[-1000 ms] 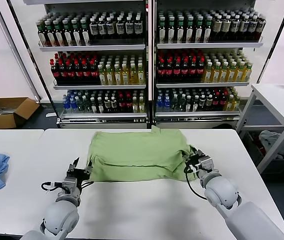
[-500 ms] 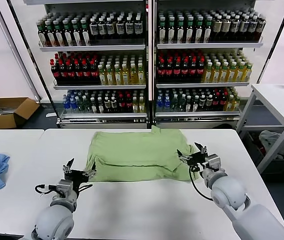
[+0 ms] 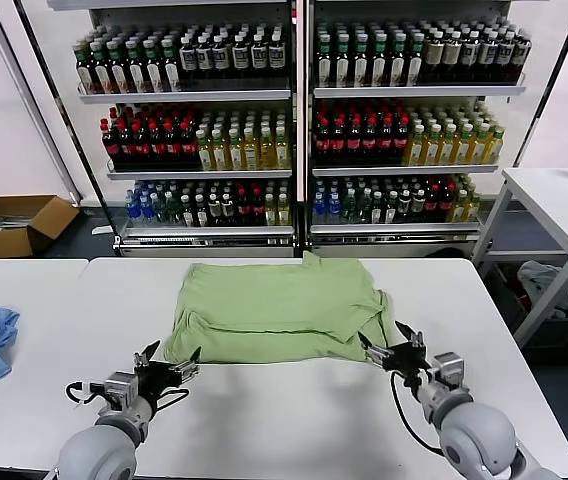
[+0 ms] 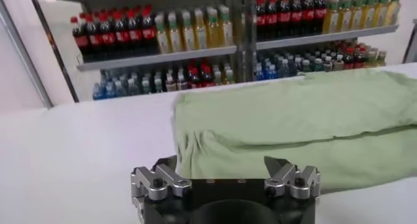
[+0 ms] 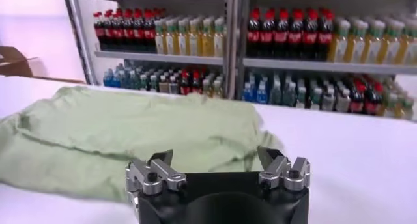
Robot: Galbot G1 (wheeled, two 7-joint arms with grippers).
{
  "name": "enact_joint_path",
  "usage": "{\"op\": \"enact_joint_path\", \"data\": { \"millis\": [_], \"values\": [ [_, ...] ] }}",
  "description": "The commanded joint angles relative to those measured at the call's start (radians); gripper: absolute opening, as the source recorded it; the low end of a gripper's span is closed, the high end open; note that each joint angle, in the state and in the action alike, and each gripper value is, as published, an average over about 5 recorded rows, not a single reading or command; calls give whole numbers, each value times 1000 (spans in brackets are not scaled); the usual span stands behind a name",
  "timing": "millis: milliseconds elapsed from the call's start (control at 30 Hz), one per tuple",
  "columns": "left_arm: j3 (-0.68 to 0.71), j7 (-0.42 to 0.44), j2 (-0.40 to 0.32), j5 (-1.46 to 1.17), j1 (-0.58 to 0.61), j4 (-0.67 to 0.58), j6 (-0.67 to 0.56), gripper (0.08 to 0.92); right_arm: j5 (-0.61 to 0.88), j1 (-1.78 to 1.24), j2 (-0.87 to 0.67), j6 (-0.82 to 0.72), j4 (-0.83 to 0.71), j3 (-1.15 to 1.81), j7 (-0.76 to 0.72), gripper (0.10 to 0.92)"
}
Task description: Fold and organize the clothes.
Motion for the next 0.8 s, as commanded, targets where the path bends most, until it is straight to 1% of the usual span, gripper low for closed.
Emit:
{"op": "enact_joint_path", "data": {
  "millis": [33, 600, 800],
  "values": [
    [-28, 29, 0, -68, 9, 59, 10, 823, 12, -78, 9, 4, 21, 39, 2, 823],
    [-28, 25, -8, -102, -34, 134, -31, 823, -11, -45, 29, 25, -25, 28, -1, 821],
    [-24, 35, -8, -116, -63, 171, -36, 823, -17, -29, 32, 25, -35, 15, -2, 776]
  ]
}}
